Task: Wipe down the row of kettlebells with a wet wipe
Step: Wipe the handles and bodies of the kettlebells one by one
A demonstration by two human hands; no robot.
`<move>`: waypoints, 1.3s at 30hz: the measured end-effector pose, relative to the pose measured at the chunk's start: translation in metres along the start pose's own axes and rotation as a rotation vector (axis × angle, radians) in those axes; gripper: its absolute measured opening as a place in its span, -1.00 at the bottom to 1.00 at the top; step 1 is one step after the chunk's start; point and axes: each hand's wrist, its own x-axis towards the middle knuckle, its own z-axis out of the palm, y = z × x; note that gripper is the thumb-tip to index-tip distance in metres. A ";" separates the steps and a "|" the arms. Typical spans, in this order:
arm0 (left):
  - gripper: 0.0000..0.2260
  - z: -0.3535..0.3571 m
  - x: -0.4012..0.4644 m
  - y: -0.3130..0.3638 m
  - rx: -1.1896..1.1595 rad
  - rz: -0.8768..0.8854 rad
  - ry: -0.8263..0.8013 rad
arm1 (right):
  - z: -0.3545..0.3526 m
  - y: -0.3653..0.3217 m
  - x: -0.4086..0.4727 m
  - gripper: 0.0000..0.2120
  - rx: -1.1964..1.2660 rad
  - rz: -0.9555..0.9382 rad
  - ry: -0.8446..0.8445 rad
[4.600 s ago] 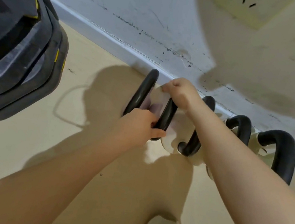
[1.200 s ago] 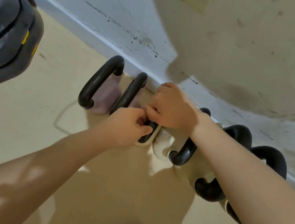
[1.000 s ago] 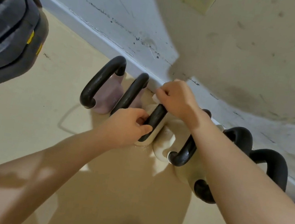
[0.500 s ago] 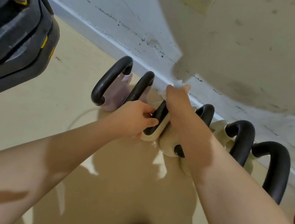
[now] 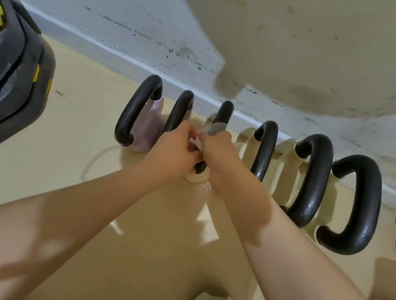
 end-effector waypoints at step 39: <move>-0.71 -0.050 0.018 -0.012 0.331 0.440 0.044 | 0.020 0.071 0.020 -0.72 -1.250 -1.076 0.620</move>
